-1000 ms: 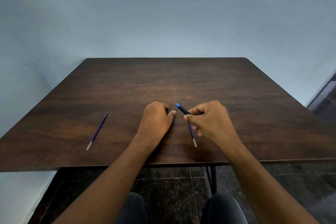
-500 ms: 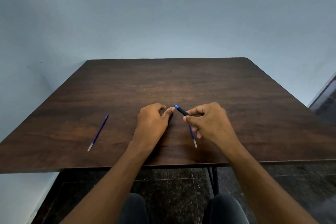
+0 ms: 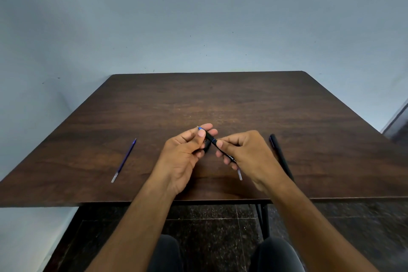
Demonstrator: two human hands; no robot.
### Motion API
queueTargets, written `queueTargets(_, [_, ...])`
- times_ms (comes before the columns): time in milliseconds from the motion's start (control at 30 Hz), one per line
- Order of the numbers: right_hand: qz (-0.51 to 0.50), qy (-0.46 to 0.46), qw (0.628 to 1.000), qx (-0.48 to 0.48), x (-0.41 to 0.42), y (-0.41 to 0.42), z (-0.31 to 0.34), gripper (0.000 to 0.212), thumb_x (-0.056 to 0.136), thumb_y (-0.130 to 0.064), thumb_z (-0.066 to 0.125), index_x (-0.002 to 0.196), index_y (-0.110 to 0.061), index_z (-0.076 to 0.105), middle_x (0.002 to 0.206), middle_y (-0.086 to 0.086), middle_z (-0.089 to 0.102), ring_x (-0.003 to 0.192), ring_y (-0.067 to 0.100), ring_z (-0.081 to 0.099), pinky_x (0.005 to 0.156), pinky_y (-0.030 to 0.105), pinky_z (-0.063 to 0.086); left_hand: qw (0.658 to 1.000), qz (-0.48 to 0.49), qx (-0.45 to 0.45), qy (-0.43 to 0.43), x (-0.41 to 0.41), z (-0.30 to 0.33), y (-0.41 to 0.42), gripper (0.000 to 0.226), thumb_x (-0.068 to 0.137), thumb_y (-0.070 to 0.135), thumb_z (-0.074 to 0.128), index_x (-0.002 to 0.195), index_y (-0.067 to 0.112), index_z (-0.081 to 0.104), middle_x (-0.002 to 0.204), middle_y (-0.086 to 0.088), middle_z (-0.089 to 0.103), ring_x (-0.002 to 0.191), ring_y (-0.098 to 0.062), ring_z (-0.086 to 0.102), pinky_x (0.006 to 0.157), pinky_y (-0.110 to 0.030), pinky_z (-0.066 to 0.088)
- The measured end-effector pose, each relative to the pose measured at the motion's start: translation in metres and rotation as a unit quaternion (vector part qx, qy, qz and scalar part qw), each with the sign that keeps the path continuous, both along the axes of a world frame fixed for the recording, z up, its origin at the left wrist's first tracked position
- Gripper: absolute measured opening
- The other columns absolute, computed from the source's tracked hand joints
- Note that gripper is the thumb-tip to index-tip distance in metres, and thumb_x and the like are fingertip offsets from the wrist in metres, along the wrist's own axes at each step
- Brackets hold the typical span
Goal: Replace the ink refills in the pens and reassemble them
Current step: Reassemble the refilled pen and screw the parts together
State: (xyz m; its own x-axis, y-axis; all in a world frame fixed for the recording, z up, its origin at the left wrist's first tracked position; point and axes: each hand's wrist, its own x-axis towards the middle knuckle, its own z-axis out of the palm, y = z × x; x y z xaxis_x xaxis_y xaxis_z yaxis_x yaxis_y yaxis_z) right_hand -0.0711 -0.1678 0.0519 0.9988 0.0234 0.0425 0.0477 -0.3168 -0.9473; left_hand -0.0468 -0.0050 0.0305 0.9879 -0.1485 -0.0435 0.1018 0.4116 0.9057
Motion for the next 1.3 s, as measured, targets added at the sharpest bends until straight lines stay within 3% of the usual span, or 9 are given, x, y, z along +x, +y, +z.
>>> queueTargets(133, [0.005,-0.030,1.000,0.004,-0.001,0.003,-0.004,0.026,0.099,-0.020,0.066,0.081,-0.006,0.079,0.074,0.025,0.072,0.058,0.017,0.056,0.057,0.029,0.044,0.999,0.031,-0.006,-0.006,0.001,-0.003,0.000,0.027,0.078,0.020,0.072,0.102,0.009,0.077,0.106,-0.013,0.077,0.063,-0.003,0.055,0.065,-0.020,0.042])
queueTargets(267, [-0.009,-0.041,0.999,0.000,0.001,0.006,-0.009,0.029,0.099,-0.020,0.066,0.075,-0.008,0.078,0.056,0.007,0.064,0.050,0.006,0.051,0.051,0.019,0.041,0.997,0.070,0.005,-0.010,0.000,-0.004,-0.003,0.022,0.082,0.018,0.072,0.099,0.007,0.077,0.100,-0.012,0.078,0.057,-0.003,0.052,0.064,-0.020,0.042])
queueTargets(533, [-0.015,-0.061,0.997,-0.052,-0.002,0.008,-0.011,0.030,0.100,-0.022,0.064,0.074,-0.012,0.076,0.056,-0.006,0.061,0.047,0.000,0.051,0.051,0.017,0.041,0.992,0.127,0.015,0.010,-0.003,0.000,-0.009,0.010,0.087,0.012,0.072,0.093,0.006,0.078,0.091,-0.012,0.079,0.053,-0.005,0.044,0.061,-0.021,0.039])
queueTargets(767, [-0.021,-0.181,0.970,-0.162,-0.008,0.015,-0.006,0.025,0.100,-0.015,0.064,0.077,-0.014,0.074,0.076,0.008,0.066,0.070,0.020,0.061,0.065,0.029,0.047,0.982,0.186,0.010,0.042,-0.006,0.004,-0.012,0.020,0.068,0.028,0.087,0.073,0.010,0.080,0.083,-0.008,0.079,0.050,-0.004,0.042,0.054,-0.019,0.040])
queueTargets(933, [-0.030,-0.187,0.970,-0.155,-0.009,0.016,-0.006,0.021,0.100,-0.016,0.064,0.083,-0.013,0.077,0.079,0.003,0.068,0.074,0.015,0.064,0.068,0.024,0.049,0.981,0.184,0.026,0.048,-0.008,0.008,-0.013,0.033,0.061,0.040,0.087,0.067,0.018,0.063,0.054,0.010,0.053,0.052,-0.006,0.040,0.058,-0.023,0.037])
queueTargets(1033, [-0.048,-0.188,0.971,-0.137,-0.009,0.014,-0.005,0.021,0.098,-0.013,0.066,0.080,-0.013,0.077,0.074,0.000,0.067,0.072,0.015,0.065,0.068,0.023,0.048,0.992,0.121,0.033,0.022,-0.012,0.008,-0.010,0.034,0.075,0.037,0.079,0.095,0.010,0.073,0.065,0.007,0.054,0.059,-0.006,0.042,0.059,-0.024,0.035])
queueTargets(1133, [-0.048,-0.185,0.973,-0.128,-0.009,0.011,-0.003,0.024,0.097,-0.012,0.066,0.075,-0.013,0.075,0.067,-0.003,0.064,0.065,0.012,0.062,0.064,0.022,0.046,0.999,0.034,0.013,-0.011,-0.017,0.008,-0.003,0.030,0.095,0.016,0.062,0.123,0.009,0.068,0.101,0.003,0.075,0.078,-0.004,0.060,0.064,-0.019,0.040])
queueTargets(1200, [-0.038,-0.173,0.977,-0.122,-0.010,0.012,-0.001,0.025,0.098,-0.014,0.066,0.074,-0.013,0.075,0.065,-0.010,0.060,0.061,0.005,0.057,0.062,0.017,0.045,1.000,-0.019,0.000,-0.018,-0.018,0.007,0.000,0.032,0.100,0.010,0.052,0.130,0.012,0.064,0.124,-0.003,0.072,0.096,-0.005,0.065,0.070,-0.017,0.043])
queueTargets(1300, [-0.023,-0.156,0.982,-0.107,-0.011,0.014,0.000,0.026,0.098,-0.016,0.065,0.075,-0.012,0.075,0.065,-0.008,0.062,0.060,0.003,0.057,0.060,0.015,0.044,0.998,-0.028,-0.048,-0.007,-0.017,0.005,0.002,0.032,0.096,0.008,0.055,0.127,0.012,0.066,0.127,-0.007,0.071,0.094,-0.005,0.069,0.075,-0.018,0.047])
